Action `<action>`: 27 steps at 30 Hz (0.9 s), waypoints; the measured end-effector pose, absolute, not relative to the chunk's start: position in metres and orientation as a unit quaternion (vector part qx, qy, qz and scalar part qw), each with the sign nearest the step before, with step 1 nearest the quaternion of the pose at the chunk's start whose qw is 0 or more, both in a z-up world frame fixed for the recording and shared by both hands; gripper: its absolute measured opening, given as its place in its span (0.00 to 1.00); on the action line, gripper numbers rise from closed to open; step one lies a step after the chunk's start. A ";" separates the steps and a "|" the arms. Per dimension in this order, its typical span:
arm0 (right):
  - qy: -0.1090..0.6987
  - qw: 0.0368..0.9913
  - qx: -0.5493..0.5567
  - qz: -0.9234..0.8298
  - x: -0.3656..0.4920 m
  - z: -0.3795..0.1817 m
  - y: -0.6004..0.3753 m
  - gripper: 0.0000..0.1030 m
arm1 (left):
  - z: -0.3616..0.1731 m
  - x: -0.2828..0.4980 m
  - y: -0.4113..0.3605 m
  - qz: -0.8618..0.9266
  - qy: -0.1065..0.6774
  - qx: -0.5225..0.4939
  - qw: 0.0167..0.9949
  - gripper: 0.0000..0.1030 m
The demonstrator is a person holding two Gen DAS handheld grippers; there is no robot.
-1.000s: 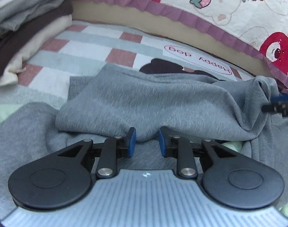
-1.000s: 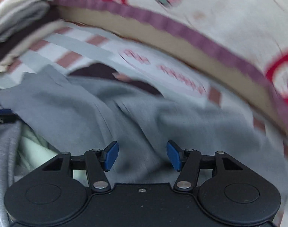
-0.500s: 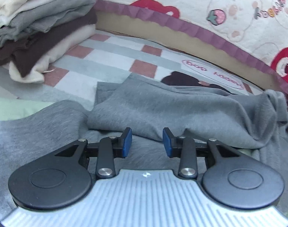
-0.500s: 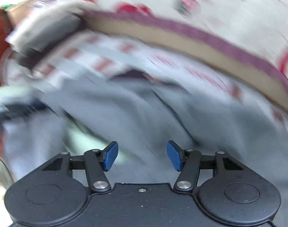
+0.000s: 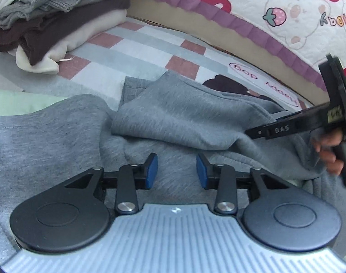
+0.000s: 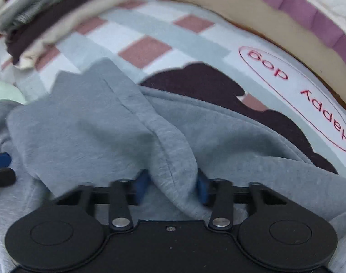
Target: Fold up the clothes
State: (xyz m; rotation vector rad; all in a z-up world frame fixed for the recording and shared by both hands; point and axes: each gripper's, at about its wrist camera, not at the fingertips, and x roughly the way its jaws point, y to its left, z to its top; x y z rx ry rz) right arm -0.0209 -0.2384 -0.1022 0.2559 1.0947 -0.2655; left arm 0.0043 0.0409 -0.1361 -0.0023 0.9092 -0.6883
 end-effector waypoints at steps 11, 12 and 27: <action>0.423 0.885 0.150 -0.124 -0.058 -0.024 -0.211 0.06 | -0.138 0.012 0.056 -0.343 0.420 -0.040 0.839 0.40; 0.418 0.886 0.160 -0.119 -0.061 -0.020 -0.208 0.06 | -0.138 0.012 0.059 -0.343 0.418 -0.044 0.840 0.40; 0.489 0.860 0.145 -0.009 -0.092 -0.033 -0.144 0.07 | -0.127 -0.009 0.068 -0.383 0.380 -0.056 0.840 0.40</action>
